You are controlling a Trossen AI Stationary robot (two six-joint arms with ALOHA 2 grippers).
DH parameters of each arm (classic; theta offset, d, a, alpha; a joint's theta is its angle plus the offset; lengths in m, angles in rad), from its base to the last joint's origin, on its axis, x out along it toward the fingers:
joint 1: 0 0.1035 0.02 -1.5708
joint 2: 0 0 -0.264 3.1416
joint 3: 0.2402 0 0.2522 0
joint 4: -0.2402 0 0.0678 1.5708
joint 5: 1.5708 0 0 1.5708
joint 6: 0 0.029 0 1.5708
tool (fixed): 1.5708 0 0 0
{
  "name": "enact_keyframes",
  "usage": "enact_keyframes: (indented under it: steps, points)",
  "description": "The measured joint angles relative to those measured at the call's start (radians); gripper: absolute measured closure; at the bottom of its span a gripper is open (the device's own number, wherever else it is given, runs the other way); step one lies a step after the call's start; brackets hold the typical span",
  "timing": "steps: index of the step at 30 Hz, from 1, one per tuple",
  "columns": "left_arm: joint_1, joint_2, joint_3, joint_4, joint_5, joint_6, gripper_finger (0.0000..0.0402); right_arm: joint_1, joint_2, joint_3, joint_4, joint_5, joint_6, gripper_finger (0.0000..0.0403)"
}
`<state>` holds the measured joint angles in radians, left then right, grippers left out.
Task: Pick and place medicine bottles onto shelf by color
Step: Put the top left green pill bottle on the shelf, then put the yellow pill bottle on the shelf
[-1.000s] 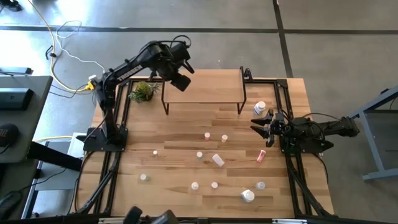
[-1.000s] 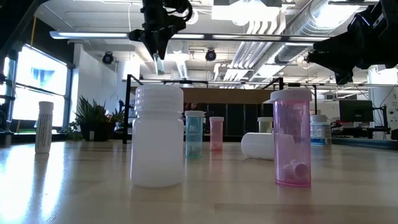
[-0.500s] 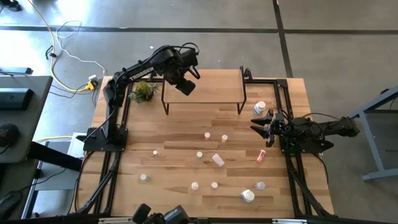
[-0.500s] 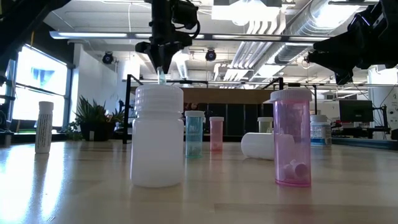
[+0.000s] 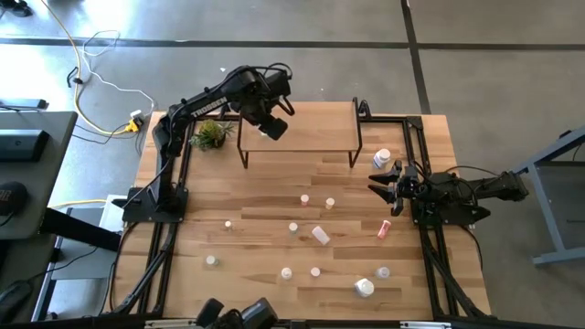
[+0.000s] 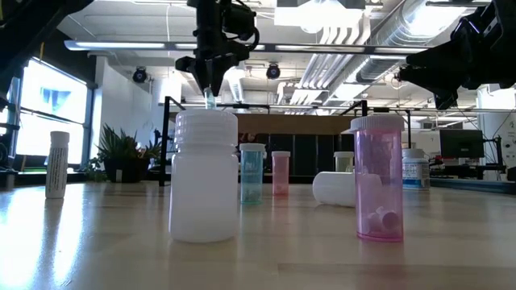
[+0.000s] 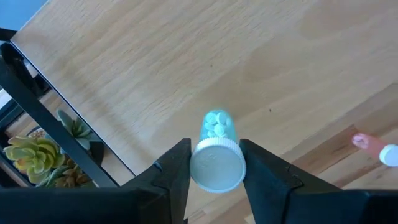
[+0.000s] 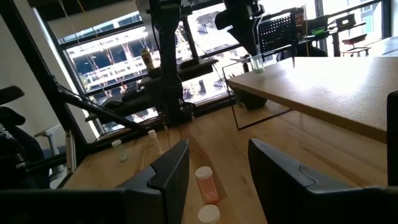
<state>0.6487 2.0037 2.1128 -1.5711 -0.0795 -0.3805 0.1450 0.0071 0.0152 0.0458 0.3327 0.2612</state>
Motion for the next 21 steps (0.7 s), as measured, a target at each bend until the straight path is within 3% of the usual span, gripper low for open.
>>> enact_keyframes:
  steps: [12, 21]
  points:
    - [-0.002, 0.000, 0.000, 0.000, -0.037, 0.036, 0.0252, 0.000, 0.000, 0.000, 0.000, 0.000, 0.000, 0.0247]
    - [0.000, 0.000, 0.036, 0.000, -0.003, 0.019, 0.0228, 0.000, 0.000, 0.000, 0.000, 0.000, 0.000, 0.0247]
